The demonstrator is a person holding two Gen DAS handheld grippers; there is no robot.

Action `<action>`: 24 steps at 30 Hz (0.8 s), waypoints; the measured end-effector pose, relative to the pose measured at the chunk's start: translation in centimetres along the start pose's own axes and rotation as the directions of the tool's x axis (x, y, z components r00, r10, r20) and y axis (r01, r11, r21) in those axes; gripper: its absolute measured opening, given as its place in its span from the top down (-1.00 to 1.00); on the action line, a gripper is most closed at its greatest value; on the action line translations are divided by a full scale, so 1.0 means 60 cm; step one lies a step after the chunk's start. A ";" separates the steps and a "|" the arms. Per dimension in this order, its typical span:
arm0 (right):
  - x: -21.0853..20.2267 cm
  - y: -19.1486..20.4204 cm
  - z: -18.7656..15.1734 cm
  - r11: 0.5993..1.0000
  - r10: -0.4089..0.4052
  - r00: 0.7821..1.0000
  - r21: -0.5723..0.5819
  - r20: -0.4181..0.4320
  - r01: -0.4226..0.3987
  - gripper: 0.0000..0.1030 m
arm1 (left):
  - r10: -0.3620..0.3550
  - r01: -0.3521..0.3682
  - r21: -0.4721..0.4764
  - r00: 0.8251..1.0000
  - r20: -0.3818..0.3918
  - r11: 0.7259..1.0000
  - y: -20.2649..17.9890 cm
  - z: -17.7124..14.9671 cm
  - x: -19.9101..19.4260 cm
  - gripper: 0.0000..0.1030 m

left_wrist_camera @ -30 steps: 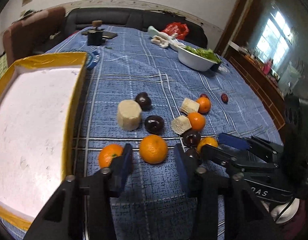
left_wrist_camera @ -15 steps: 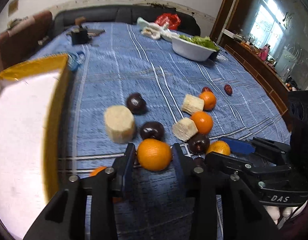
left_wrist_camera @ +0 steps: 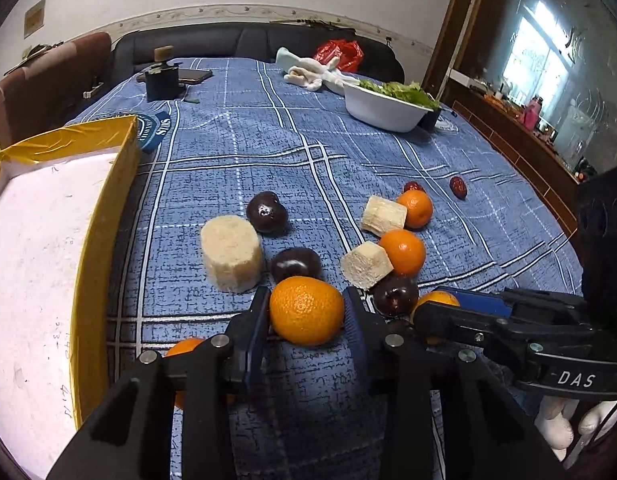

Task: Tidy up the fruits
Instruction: 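Close the left tool on an orange while the right tool grasps another orange, then carry both oranges over the white tray and open both tools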

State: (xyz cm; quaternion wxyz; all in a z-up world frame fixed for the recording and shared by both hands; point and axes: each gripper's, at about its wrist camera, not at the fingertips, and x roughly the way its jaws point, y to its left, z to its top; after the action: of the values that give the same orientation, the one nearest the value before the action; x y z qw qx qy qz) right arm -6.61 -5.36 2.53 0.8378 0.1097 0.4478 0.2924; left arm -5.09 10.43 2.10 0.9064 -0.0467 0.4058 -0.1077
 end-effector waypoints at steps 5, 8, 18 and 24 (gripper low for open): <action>-0.026 0.003 -0.001 0.999 -0.047 0.998 0.001 0.052 0.047 0.30 | -0.045 0.047 -0.025 0.998 0.053 0.999 0.000 -0.008 -0.037 0.32; -0.058 0.023 -0.004 0.998 -0.065 0.994 0.001 0.089 0.065 0.30 | -0.068 0.071 -0.028 0.994 0.082 0.997 0.001 -0.015 -0.080 0.32; -0.030 0.228 0.023 0.977 0.089 0.995 -0.199 0.035 -0.080 0.29 | 0.235 -0.194 -0.227 0.957 0.171 0.954 0.145 -0.020 -0.224 0.31; 0.068 0.339 0.028 0.948 0.126 0.990 -0.287 -0.059 -0.137 0.29 | 0.325 -0.280 -0.351 0.943 0.075 0.893 0.244 -0.058 -0.229 0.31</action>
State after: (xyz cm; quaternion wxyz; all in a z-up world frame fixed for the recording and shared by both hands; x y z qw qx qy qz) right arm -11.45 13.56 9.75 0.8145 0.0093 0.4083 0.4122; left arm -14.28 27.88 7.20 0.9154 -0.1435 0.3599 0.1090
